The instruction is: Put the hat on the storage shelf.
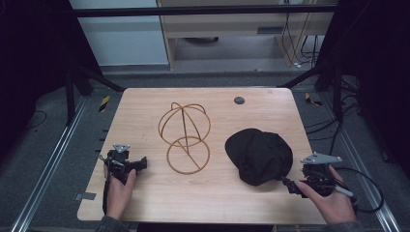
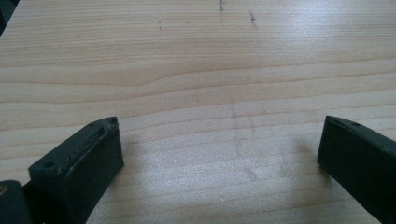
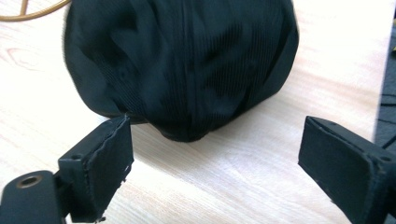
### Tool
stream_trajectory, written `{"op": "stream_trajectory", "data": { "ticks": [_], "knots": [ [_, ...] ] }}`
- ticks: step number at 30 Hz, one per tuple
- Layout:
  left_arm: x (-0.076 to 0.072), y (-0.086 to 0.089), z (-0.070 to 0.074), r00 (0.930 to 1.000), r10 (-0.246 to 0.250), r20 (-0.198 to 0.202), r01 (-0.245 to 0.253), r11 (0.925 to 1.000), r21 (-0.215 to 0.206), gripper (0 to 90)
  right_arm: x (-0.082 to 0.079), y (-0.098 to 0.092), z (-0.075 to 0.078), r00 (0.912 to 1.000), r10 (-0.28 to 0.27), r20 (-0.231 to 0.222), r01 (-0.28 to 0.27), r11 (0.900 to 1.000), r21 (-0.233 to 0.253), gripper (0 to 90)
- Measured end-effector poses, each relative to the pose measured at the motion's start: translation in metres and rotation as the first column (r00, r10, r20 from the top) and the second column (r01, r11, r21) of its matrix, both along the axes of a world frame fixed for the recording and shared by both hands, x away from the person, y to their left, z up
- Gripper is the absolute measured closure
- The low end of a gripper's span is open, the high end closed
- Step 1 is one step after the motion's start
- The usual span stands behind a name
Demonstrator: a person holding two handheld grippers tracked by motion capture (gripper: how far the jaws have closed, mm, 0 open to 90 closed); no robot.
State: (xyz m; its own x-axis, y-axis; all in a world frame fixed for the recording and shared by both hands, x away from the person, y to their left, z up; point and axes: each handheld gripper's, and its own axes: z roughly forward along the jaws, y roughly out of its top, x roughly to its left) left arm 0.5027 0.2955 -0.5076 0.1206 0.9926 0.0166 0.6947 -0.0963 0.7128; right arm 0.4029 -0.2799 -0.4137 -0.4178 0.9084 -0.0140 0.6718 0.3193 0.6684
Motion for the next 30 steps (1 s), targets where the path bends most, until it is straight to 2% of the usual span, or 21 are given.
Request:
{"op": "stream_trajectory", "data": {
  "ticks": [1, 2, 3, 4, 6, 8, 9, 11, 12, 13, 16, 17, 21, 23, 25, 26, 28, 29, 30],
  "knots": [
    [0.000, 0.000, 0.000, 1.0000, 0.004, 0.000, -0.004, 1.0000, 0.000, 0.0, 0.000, 0.000, 0.000, 1.0000, 0.000, 0.000, 0.000, 1.000, 0.000, 9.6],
    [-0.001, -0.001, 0.000, 1.0000, 0.007, 0.000, -0.007, 1.0000, 0.001, 0.0, 0.003, 0.003, 0.012, 0.9998, 0.018, 0.001, -0.018, 1.000, 0.005, 9.5],
    [-0.001, -0.002, 0.000, 1.0000, 0.008, 0.001, -0.008, 1.0000, 0.001, 0.0, 0.003, 0.003, 0.012, 0.9998, 0.018, 0.001, -0.018, 1.000, 0.005, 9.5],
    [-0.001, -0.002, 0.000, 1.0000, 0.006, 0.000, -0.006, 1.0000, 0.000, 0.0, 0.008, 0.007, 0.023, 0.9994, 0.032, 0.007, -0.033, 0.999, 0.009, 9.0],
    [-0.001, -0.002, 0.000, 1.0000, 0.006, 0.000, -0.006, 1.0000, 0.001, 0.0, 0.011, 0.009, 0.028, 0.9991, 0.042, 0.007, -0.042, 0.999, 0.008, 9.0],
    [-0.001, -0.002, 0.000, 1.0000, 0.007, 0.000, -0.007, 1.0000, 0.001, 0.0, 0.023, 0.019, 0.036, 0.9978, 0.065, 0.012, -0.065, 0.998, 0.000, 8.9],
    [-0.001, -0.002, 0.000, 1.0000, 0.006, 0.000, -0.006, 1.0000, 0.001, 0.0, 0.023, 0.019, 0.036, 0.9978, 0.065, 0.012, -0.065, 0.998, 0.000, 8.9],
    [-0.001, -0.002, 0.000, 1.0000, 0.008, 0.001, -0.008, 1.0000, 0.000, 0.0, 0.035, 0.026, 0.036, 0.9964, 0.085, 0.005, -0.085, 0.996, -0.013, 9.0],
    [-0.001, -0.003, 0.000, 1.0000, 0.009, 0.000, -0.009, 1.0000, 0.001, 0.0, 0.047, 0.030, 0.034, 0.9959, 0.089, -0.018, -0.089, 0.996, -0.002, 9.6],
    [-0.001, -0.003, 0.000, 1.0000, 0.009, 0.000, -0.009, 1.0000, 0.001, 0.0, 0.047, 0.030, 0.034, 0.9959, 0.089, -0.018, -0.089, 0.996, -0.002, 9.6],
    [-0.001, -0.004, 0.000, 0.9999, 0.010, 0.000, -0.010, 0.9999, 0.001, 0.0, 0.062, 0.035, 0.029, 0.9965, 0.074, -0.040, -0.072, 0.997, 0.033, 11.1],
    [-0.001, -0.005, 0.000, 0.9999, 0.011, 0.000, -0.011, 0.9999, 0.000, 0.0, 0.069, 0.039, 0.027, 0.9959, 0.078, -0.045, -0.077, 0.997, 0.024, 11.1],
    [-0.001, -0.006, 0.000, 1.0000, 0.009, 0.001, -0.009, 1.0000, 0.000, 0.0, 0.076, 0.041, 0.029, 0.9961, 0.075, -0.045, -0.075, 0.997, 0.017, 12.8],
    [-0.002, -0.007, 0.000, 1.0000, 0.006, -0.001, -0.006, 1.0000, 0.002, 0.0, 0.079, 0.042, 0.029, 0.9952, 0.079, -0.058, -0.078, 0.997, 0.014, 16.0],
    [-0.002, -0.008, 0.000, 1.0000, 0.003, -0.001, -0.003, 1.0000, 0.003, 0.0, 0.084, 0.042, 0.025, 0.9921, 0.086, -0.092, -0.085, 0.996, 0.014, 23.0],
    [-0.002, -0.008, 0.000, 1.0000, 0.003, -0.001, -0.003, 1.0000, 0.003, 0.0, 0.084, 0.042, 0.025, 0.9921, 0.086, -0.092, -0.085, 0.996, 0.014, 23.0],
    [-0.002, -0.009, 0.000, 1.0000, 0.001, 0.000, -0.001, 1.0000, 0.001, 0.0, 0.086, 0.042, 0.022, 0.9902, 0.092, -0.105, -0.091, 0.996, 0.011, 30.9],
    [-0.002, -0.009, 0.000, 1.0000, 0.001, 0.000, -0.001, 1.0000, 0.001, 0.0, 0.087, 0.041, 0.020, 0.9875, 0.105, -0.118, -0.104, 0.994, 0.015, 38.7],
    [-0.002, -0.009, 0.000, 1.0000, 0.001, 0.000, -0.001, 1.0000, 0.002, 0.0, 0.087, 0.041, 0.020, 0.9875, 0.105, -0.118, -0.104, 0.994, 0.015, 38.7]
  ]
}}
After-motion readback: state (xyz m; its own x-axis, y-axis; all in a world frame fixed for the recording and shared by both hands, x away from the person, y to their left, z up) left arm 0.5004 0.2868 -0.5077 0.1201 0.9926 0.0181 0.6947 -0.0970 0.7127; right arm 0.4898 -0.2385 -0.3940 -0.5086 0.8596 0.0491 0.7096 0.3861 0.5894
